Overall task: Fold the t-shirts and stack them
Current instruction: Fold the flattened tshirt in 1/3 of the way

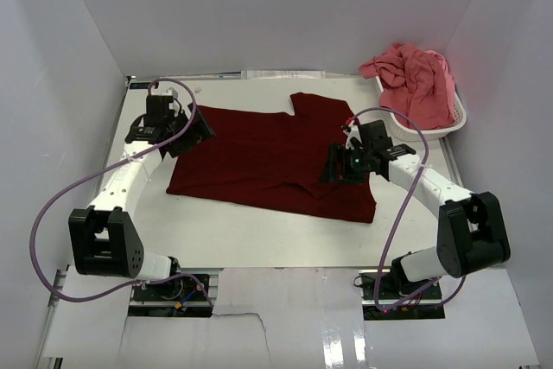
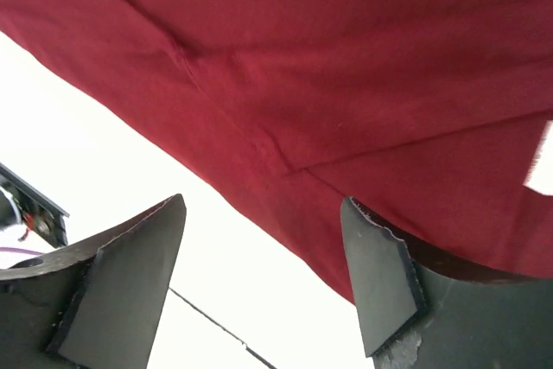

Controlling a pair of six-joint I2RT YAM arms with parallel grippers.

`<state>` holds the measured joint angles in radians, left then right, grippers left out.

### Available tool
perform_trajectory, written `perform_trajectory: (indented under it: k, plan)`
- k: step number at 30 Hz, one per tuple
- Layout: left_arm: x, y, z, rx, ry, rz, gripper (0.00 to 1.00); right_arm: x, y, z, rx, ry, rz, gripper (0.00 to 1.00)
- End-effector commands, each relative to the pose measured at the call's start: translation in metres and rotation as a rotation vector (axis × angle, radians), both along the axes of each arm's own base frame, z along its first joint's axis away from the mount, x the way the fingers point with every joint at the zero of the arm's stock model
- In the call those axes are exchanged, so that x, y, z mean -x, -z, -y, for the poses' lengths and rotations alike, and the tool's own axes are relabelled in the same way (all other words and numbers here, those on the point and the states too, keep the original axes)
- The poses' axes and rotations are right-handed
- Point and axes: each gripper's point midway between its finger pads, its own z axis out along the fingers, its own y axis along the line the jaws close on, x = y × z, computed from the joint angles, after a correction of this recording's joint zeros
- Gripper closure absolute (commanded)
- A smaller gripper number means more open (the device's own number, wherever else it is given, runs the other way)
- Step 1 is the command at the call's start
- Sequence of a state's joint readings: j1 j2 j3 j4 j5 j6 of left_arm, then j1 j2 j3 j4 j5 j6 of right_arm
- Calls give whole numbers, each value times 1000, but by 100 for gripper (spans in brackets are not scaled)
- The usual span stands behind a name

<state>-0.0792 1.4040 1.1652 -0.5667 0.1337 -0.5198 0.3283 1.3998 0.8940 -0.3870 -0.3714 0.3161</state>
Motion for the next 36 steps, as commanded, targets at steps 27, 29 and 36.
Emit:
perform_trajectory:
  k: [27,29,36]
  plan:
    - [26,55,57,252,63,-175,2,1,46,-38,383,-105,70,48]
    - [28,60,60,247,67,-187,2,2,50,-38,390,-111,59,49]
    - [29,65,59,228,67,-196,2,3,60,-41,397,-136,26,55]
